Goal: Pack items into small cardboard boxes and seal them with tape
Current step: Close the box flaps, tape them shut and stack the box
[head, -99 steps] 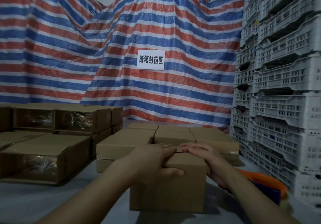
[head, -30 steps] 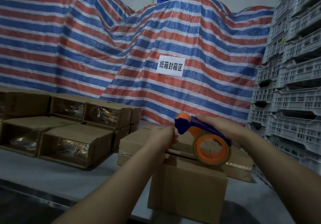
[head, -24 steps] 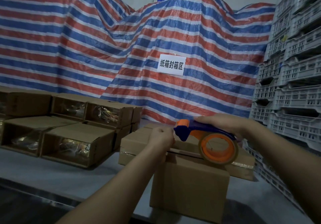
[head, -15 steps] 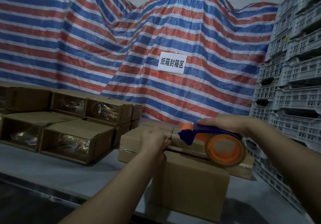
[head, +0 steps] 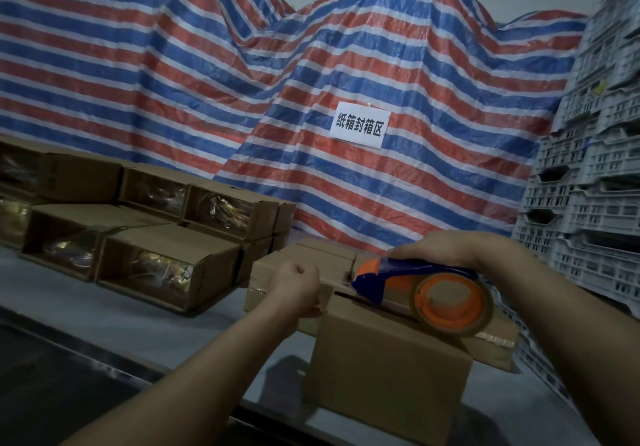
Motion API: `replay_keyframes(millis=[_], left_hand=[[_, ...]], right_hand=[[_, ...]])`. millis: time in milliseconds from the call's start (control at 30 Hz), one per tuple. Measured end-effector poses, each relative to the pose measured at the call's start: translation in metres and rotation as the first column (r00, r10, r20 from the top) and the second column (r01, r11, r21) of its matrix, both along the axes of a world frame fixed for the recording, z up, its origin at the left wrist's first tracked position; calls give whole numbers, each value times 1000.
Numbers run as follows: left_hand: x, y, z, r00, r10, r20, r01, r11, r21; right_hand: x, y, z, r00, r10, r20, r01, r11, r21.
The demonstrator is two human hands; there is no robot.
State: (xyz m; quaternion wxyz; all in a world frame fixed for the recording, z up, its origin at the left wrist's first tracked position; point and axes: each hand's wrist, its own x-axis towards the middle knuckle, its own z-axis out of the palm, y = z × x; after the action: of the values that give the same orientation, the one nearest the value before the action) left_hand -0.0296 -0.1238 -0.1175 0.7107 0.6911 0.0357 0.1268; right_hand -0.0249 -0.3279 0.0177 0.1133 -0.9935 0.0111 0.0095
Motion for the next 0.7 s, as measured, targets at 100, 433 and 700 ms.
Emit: replay_keyframes(millis=[100,433,700], left_hand=[[-1,2,-5,999,-33,-24,31,995,-95],[3,8,-30,999,-49,-5,50,996,79],[-4,0,-37,948,-252,-193,270,960,72]], right_hand=[[4,2,0,1000,3,-23,-3,1000,2],[7,3,-2,999,25,-41,-25,1000,16],[7,4,-5,1000,20,-17,-20,1000,0]])
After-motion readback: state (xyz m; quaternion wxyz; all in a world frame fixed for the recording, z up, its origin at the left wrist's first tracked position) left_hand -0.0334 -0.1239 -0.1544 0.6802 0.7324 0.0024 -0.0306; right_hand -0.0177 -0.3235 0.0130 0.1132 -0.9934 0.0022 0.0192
